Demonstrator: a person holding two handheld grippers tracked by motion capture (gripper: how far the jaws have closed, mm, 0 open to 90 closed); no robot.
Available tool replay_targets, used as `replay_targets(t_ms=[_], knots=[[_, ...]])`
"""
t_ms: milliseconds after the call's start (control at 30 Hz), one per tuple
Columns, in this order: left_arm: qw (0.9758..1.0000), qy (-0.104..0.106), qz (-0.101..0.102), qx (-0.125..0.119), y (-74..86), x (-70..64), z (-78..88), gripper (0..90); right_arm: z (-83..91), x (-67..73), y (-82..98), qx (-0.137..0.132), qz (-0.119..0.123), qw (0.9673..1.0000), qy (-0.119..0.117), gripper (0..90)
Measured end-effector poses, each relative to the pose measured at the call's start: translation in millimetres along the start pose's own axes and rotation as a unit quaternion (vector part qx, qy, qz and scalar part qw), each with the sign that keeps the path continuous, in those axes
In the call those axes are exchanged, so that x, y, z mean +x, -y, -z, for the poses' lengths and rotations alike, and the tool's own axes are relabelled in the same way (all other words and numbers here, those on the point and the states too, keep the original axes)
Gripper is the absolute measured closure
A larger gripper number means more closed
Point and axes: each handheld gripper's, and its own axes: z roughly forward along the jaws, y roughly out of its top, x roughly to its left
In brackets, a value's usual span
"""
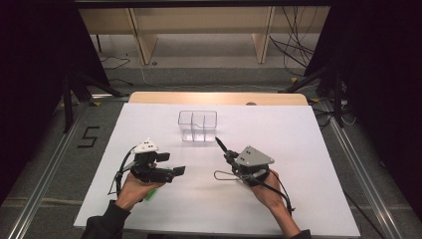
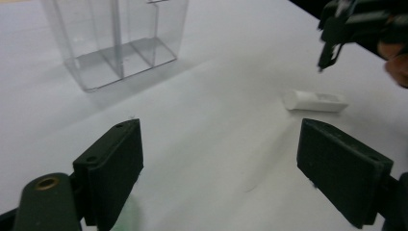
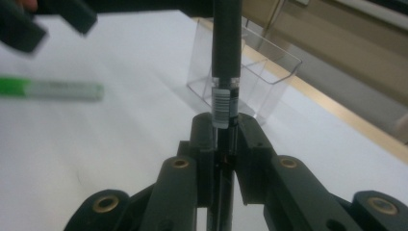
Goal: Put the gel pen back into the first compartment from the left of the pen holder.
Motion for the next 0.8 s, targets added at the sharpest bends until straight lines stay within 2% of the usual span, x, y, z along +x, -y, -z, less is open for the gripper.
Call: replay_targets(t_ms=[100, 133, 200, 367, 533, 633, 800], knots=[[0.9999, -0.011, -0.001, 0.002, 5.9, 2.0, -0.8, 16.0, -6.2, -7.0, -7.3, -0.011, -0.050, 0.9985, -0.019, 79.5], [0.9999, -0.013, -0.004, 0.004, 7.5, 2.2, -0.8, 16.0, -9.1, -8.9, -9.7, -0.014, -0.057, 0.9981, -0.021, 79.5], [0.9998, -0.019, -0.006, 0.007, 10.4, 2.6, -0.1, 15.9, -15.0, -10.8, -14.6, -0.009, -0.062, 0.9978, -0.022, 79.5], [0.9996, -0.028, -0.003, 0.004, 18.9, 5.4, 2.4, 15.9, -29.5, -15.7, -23.6, -0.021, -0.102, 0.9935, -0.046, 79.4], [0.9993, -0.036, 0.004, 0.005, 28.1, 8.0, 4.2, 15.9, -44.7, -23.6, -34.3, -0.024, -0.132, 0.9896, -0.052, 79.4], [0.9987, -0.049, 0.009, 0.007, 33.8, 8.8, 4.7, 15.9, -52.2, -29.2, -41.0, -0.029, -0.155, 0.9856, -0.059, 79.4], [0.9982, -0.053, 0.026, 0.008, 38.7, 13.0, 6.9, 15.9, -63.1, -33.9, -53.3, -0.030, -0.164, 0.9843, -0.059, 79.4]])
